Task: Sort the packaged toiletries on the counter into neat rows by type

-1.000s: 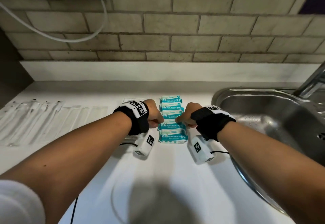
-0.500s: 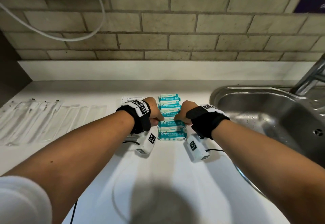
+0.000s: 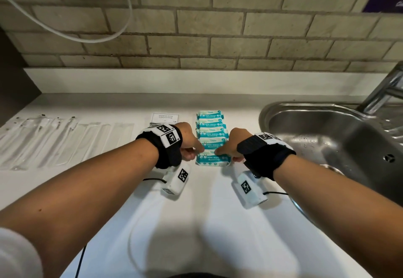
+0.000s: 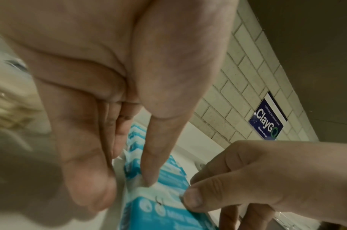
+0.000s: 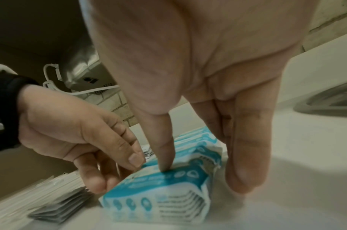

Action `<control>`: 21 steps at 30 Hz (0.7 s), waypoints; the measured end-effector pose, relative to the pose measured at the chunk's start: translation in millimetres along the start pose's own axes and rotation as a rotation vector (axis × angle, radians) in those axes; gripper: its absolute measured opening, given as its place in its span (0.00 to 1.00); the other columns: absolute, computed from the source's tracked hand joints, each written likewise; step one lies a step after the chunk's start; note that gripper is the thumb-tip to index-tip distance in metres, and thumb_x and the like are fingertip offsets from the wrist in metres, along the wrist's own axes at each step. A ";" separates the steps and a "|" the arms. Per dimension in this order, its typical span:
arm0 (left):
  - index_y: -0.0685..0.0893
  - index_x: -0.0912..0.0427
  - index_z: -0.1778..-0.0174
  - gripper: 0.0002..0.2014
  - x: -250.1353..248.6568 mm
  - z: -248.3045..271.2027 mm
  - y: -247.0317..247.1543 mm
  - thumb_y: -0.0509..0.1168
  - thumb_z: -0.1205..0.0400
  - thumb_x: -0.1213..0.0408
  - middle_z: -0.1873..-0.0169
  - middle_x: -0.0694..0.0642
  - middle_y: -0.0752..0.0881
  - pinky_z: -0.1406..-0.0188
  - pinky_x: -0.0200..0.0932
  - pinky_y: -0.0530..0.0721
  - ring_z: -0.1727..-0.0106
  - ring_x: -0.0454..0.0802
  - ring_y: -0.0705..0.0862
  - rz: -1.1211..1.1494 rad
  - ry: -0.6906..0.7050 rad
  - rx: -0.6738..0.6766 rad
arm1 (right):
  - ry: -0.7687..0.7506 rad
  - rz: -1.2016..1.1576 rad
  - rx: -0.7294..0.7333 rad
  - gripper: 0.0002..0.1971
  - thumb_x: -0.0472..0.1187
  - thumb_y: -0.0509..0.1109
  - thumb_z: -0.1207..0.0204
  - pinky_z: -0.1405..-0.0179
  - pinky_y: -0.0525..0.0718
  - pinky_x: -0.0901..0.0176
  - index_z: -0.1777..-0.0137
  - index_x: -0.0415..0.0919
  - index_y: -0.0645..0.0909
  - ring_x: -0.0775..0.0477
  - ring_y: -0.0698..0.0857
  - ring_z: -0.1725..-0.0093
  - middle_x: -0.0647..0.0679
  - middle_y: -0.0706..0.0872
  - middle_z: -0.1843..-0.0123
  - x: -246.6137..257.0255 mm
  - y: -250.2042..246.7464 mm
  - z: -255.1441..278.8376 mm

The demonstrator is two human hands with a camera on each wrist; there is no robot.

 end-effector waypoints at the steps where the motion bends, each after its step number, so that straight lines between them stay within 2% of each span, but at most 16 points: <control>1: 0.86 0.65 0.60 0.05 0.2 1.8 1.3 0.76 0.24 0.68 0.75 0.57 0.89 0.83 0.30 0.79 0.83 0.45 0.83 -0.018 0.002 -0.004 | 0.008 0.000 -0.013 0.15 0.48 0.76 0.27 0.85 0.76 0.70 0.54 0.41 0.74 0.56 0.76 0.76 0.46 0.82 0.58 -0.3 1.4 0.0; 4: 0.86 0.57 0.64 0.06 -1.3 5.2 3.8 0.77 0.25 0.64 0.80 0.47 0.87 0.84 0.29 0.77 0.80 0.40 0.85 -0.078 0.031 -0.037 | 0.027 -0.048 -0.039 0.17 0.47 0.78 0.29 0.84 0.76 0.70 0.61 0.41 0.73 0.56 0.78 0.76 0.47 0.82 0.59 -1.5 2.9 -1.1; 6: 0.88 0.56 0.63 0.05 -2.8 6.4 4.1 0.78 0.26 0.63 0.78 0.44 0.87 0.80 0.31 0.79 0.75 0.39 0.86 -0.119 0.053 -0.055 | 0.023 -0.088 -0.050 0.16 0.44 0.79 0.30 0.74 0.82 0.66 0.58 0.40 0.74 0.53 0.81 0.72 0.47 0.82 0.58 -1.1 3.2 -2.0; 8: 0.88 0.58 0.62 0.05 -3.3 8.6 5.1 0.78 0.26 0.63 0.75 0.45 0.88 0.76 0.31 0.80 0.72 0.40 0.86 -0.127 0.057 -0.058 | 0.022 -0.083 -0.065 0.17 0.44 0.80 0.31 0.62 0.87 0.61 0.63 0.40 0.73 0.49 0.84 0.65 0.47 0.83 0.58 0.1 3.9 -3.1; 9: 0.88 0.59 0.61 0.05 -3.9 9.7 5.8 0.78 0.26 0.64 0.73 0.46 0.87 0.77 0.31 0.80 0.71 0.41 0.86 -0.134 0.069 -0.062 | 0.023 -0.075 -0.070 0.18 0.45 0.81 0.31 0.58 0.88 0.59 0.65 0.42 0.71 0.48 0.85 0.64 0.48 0.83 0.59 0.9 4.9 -4.1; 11: 0.86 0.60 0.65 0.06 -5.4 11.4 6.7 0.76 0.25 0.67 0.73 0.46 0.85 0.84 0.29 0.77 0.73 0.41 0.83 -0.133 0.095 -0.065 | 0.025 -0.067 -0.073 0.19 0.46 0.81 0.32 0.54 0.90 0.56 0.66 0.45 0.70 0.47 0.86 0.62 0.48 0.83 0.60 1.8 6.3 -7.2; 14: 0.83 0.57 0.67 0.09 -5.7 12.5 8.0 0.76 0.24 0.67 0.74 0.45 0.83 0.90 0.26 0.71 0.75 0.38 0.80 -0.136 0.102 -0.078 | 0.034 -0.038 -0.072 0.18 0.47 0.81 0.32 0.53 0.90 0.56 0.64 0.44 0.71 0.47 0.86 0.62 0.48 0.84 0.60 2.1 7.9 -8.7; 17: 0.86 0.58 0.61 0.05 -3.2 9.5 7.3 0.76 0.25 0.66 0.74 0.46 0.85 0.87 0.27 0.75 0.76 0.39 0.83 -0.113 0.087 -0.069 | 0.025 -0.008 -0.070 0.17 0.47 0.79 0.30 0.52 0.89 0.56 0.57 0.42 0.72 0.47 0.86 0.61 0.49 0.82 0.61 2.0 8.3 -9.0; 19: 0.85 0.57 0.62 0.06 -2.2 7.7 6.8 0.76 0.24 0.67 0.73 0.49 0.87 0.85 0.29 0.78 0.76 0.41 0.85 -0.065 0.081 -0.050 | 0.020 0.001 -0.077 0.17 0.49 0.78 0.30 0.57 0.88 0.58 0.55 0.43 0.73 0.47 0.85 0.63 0.50 0.82 0.64 2.3 8.9 -9.0; 21: 0.84 0.57 0.64 0.07 -0.6 8.1 6.2 0.76 0.24 0.65 0.70 0.51 0.88 0.84 0.29 0.78 0.75 0.43 0.86 -0.089 0.084 -0.038 | 0.028 0.009 -0.072 0.16 0.49 0.78 0.30 0.60 0.86 0.58 0.55 0.43 0.75 0.47 0.85 0.63 0.49 0.83 0.62 2.3 10.2 -6.8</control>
Point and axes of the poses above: each hand's wrist, its own z-axis away from the middle knuckle, its own y-axis out of the palm, x = y × z, the point moved 2 cm from there along -z, towards the middle knuckle
